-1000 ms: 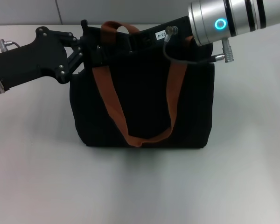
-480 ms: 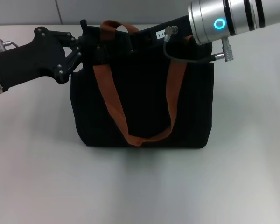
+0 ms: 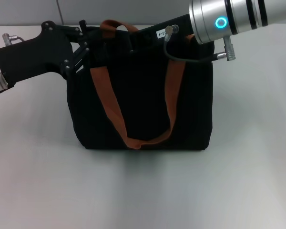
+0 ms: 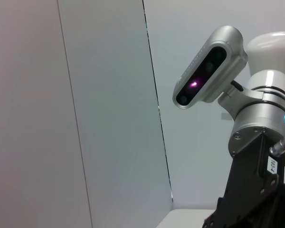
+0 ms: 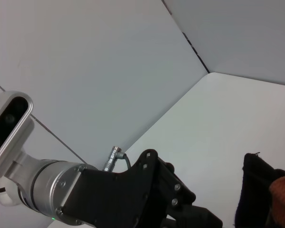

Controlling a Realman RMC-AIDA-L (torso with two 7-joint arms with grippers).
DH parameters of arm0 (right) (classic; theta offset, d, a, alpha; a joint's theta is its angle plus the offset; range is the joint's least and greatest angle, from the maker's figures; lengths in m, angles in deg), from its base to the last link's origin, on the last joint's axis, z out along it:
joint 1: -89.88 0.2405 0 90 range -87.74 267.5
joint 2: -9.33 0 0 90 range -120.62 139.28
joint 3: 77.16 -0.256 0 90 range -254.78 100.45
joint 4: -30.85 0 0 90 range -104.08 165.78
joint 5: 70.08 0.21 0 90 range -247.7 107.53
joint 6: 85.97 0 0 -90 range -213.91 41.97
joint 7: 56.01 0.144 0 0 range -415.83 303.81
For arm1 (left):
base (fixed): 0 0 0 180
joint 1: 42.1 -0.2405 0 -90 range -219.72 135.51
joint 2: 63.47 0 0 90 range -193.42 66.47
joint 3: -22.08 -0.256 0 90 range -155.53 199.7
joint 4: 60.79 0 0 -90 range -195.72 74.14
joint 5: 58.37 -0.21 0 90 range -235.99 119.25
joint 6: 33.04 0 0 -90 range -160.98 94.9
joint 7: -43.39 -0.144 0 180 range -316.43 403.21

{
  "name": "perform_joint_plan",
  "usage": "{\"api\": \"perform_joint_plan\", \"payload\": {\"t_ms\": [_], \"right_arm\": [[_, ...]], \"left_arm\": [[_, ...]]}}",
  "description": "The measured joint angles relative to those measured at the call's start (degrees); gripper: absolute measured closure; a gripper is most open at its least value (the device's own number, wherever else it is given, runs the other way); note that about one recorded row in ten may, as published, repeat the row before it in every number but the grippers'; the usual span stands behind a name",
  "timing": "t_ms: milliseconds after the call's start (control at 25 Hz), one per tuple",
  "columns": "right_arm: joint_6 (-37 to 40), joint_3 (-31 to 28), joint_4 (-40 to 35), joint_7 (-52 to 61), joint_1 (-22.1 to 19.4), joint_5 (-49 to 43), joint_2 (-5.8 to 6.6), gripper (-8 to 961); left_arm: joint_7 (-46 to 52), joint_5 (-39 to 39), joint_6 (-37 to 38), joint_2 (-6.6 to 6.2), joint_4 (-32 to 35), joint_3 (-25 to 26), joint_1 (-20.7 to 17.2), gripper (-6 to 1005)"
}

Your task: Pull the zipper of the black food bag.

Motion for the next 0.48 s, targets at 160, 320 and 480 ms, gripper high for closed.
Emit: {"api": "perform_joint_plan", "payload": {"t_ms": [160, 320, 480], "right_arm": [[-0.8, 0.4, 0.0, -0.5, -0.1, 0.4, -0.14, 663], [-1.4, 0.5, -0.1, -0.5, -0.4, 0.7, -0.24, 676], [-1.8, 0.5, -0.1, -0.5, -0.5, 0.8, -0.25, 701]], "left_arm": [[0.8, 0.0, 0.3, 0.00, 0.3, 0.0, 0.0, 965], [0.8, 0.2, 0.2, 0.00, 0.3, 0.3, -0.3, 965], [0.9, 0.4, 0.0, -0.07, 0.3, 0.4, -0.6, 965]]}}
